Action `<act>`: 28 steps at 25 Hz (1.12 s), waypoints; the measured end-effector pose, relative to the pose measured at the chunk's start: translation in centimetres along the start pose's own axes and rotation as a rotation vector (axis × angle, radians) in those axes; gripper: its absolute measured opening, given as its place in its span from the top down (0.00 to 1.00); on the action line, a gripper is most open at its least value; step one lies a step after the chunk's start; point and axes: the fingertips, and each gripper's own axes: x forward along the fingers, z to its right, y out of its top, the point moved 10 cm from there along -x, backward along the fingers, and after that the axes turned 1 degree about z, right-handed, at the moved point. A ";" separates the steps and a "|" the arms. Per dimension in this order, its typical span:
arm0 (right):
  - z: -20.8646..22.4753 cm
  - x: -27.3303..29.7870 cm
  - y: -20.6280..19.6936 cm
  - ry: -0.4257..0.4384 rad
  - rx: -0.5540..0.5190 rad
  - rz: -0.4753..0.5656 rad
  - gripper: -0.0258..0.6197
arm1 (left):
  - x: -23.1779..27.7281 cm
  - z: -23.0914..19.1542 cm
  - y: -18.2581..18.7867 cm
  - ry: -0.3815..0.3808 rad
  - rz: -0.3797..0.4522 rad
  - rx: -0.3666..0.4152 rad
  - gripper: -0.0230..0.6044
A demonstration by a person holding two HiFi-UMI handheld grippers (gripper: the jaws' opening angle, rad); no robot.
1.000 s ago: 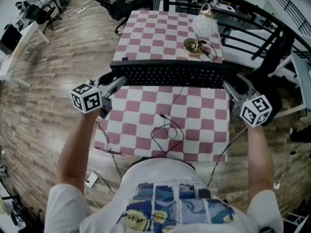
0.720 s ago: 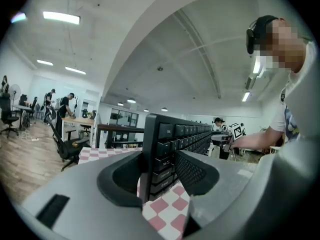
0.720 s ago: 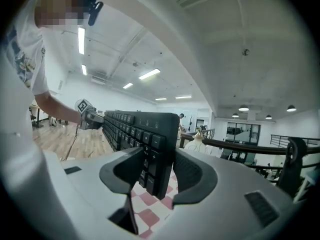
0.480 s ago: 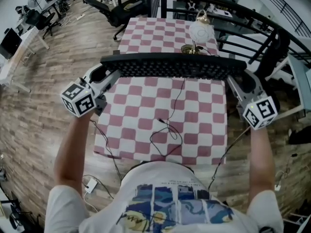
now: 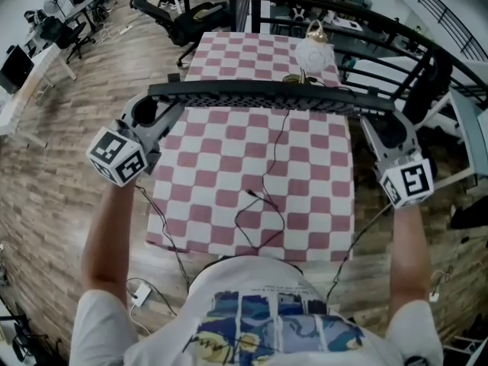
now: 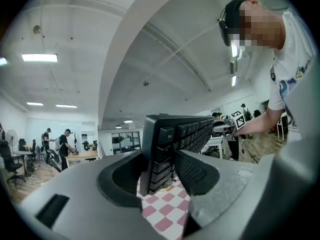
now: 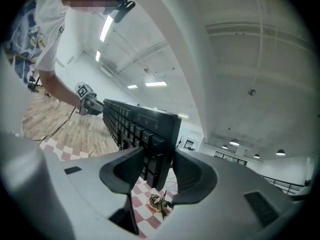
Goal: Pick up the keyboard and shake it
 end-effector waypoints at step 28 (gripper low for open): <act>-0.4 -1.1 1.6 -0.132 -0.120 -0.004 0.71 | -1.0 1.8 4.0 0.077 0.033 0.286 0.65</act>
